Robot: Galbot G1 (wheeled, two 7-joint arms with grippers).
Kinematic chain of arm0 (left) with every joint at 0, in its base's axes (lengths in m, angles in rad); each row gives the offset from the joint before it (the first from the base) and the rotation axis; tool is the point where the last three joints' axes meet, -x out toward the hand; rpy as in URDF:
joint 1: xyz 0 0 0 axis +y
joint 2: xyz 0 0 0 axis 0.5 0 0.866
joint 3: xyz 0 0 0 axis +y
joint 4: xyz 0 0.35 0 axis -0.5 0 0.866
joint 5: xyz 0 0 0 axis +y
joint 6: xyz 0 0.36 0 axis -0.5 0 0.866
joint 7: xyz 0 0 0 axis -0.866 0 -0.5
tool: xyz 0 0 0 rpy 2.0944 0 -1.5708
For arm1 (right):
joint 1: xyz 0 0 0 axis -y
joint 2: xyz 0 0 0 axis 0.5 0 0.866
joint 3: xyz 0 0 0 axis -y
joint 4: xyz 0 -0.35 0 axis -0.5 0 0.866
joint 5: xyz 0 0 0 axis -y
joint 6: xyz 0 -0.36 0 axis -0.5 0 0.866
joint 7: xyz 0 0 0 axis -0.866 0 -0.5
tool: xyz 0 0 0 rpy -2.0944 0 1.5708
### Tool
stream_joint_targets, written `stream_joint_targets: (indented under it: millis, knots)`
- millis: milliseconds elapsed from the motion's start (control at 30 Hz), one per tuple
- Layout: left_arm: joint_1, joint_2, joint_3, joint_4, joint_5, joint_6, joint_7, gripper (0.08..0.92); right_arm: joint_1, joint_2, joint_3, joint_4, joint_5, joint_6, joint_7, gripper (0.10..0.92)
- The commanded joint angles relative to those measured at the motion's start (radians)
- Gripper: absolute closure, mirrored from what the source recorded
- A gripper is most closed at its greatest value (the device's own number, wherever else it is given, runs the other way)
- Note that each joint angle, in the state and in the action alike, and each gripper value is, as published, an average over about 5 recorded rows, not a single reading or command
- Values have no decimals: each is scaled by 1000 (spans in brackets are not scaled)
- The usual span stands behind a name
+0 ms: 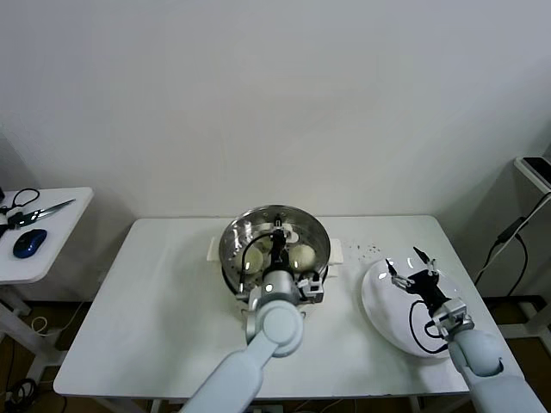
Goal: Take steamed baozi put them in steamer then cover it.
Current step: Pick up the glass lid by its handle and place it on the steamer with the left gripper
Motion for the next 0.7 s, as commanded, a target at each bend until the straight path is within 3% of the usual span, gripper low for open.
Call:
stream_joint_targets:
  millis: [33,367,700]
  knots:
    - [10,9,-4,5,-18,47,-3,849,0,3,5,-2,-3,1,-1,203]
    - [17,16,0,-27,-67,42,-50,827,1,4,10,-1,-7,-2,-3,203]
    - [27,70,22,-115,-109,49,-47,533,13,7,10,-6,-18,-6,-5,203]
